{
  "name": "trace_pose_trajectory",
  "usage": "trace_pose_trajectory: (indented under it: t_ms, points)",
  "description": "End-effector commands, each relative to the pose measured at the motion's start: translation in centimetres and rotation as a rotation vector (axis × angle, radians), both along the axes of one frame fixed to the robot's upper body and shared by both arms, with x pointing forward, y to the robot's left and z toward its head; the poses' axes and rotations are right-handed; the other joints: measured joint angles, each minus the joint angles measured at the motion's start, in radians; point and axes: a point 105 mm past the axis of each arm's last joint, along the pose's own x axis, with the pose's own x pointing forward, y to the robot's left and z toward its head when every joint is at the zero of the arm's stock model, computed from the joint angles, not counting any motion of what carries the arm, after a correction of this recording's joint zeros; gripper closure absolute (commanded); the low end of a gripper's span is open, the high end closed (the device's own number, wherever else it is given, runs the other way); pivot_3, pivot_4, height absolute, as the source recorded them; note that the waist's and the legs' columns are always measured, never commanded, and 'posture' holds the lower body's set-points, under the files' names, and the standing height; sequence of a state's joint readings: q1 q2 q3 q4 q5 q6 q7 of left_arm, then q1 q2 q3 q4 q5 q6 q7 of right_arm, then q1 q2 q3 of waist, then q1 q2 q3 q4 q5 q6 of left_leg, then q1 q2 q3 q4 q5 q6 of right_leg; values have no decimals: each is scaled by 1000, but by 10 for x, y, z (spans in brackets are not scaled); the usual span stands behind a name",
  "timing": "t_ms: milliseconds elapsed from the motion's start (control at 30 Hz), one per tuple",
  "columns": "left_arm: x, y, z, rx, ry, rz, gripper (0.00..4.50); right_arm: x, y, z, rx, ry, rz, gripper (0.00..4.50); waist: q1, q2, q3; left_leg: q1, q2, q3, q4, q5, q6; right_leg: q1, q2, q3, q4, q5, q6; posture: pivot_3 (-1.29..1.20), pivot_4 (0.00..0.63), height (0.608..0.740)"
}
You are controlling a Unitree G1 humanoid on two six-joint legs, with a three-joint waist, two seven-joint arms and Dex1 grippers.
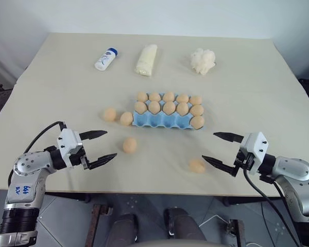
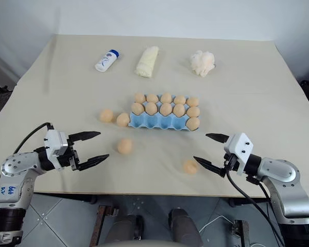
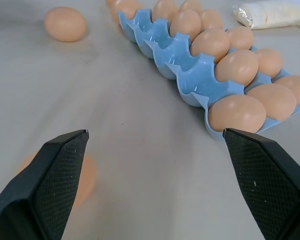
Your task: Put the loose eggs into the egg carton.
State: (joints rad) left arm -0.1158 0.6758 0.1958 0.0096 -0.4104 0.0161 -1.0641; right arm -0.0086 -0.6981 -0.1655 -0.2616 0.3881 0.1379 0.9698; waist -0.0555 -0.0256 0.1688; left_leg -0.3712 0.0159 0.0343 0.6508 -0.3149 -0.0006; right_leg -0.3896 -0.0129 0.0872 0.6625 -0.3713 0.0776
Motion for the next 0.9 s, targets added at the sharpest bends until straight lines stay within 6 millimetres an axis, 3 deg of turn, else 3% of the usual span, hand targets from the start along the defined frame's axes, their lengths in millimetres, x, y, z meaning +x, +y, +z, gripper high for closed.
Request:
trace_pose_trajectory:
  t_ms: [33,267,433,633,767,900]
  points:
    - [1,2,8,21,-36,3,36,2,0,12,24,-54,-5,0,0,0,0,0,0,0,0,0,0,0,0,0,0,0,0,0,150,740]
    - [0,-7,14,-25,-14,-71,36,-3,-10,21,36,-85,-50,0,5,0,0,0,0,0,0,0,0,0,0,0,0,0,0,0,150,740]
    - [-7,-31,9,31,-26,-223,36,-34,-41,9,-45,-39,-91,0,27,0,0,-1,0,0,-1,0,0,0,0,-1,-1,0,0,0,150,740]
    - [-19,-51,-1,52,2,-339,36,-55,-67,-7,-80,11,-174,0,19,0,0,3,0,0,0,0,0,4,1,0,-2,0,0,0,150,740]
    - [-26,-56,-16,96,40,-397,36,-66,-55,-28,-62,94,-120,0,13,0,0,13,0,0,-1,0,1,15,0,1,-3,0,0,0,150,740]
    - [-26,-58,-16,90,36,-396,36,-56,-31,-28,-40,99,-49,0,0,-1,1,16,0,0,-1,0,1,17,0,1,-3,0,-1,0,150,740]
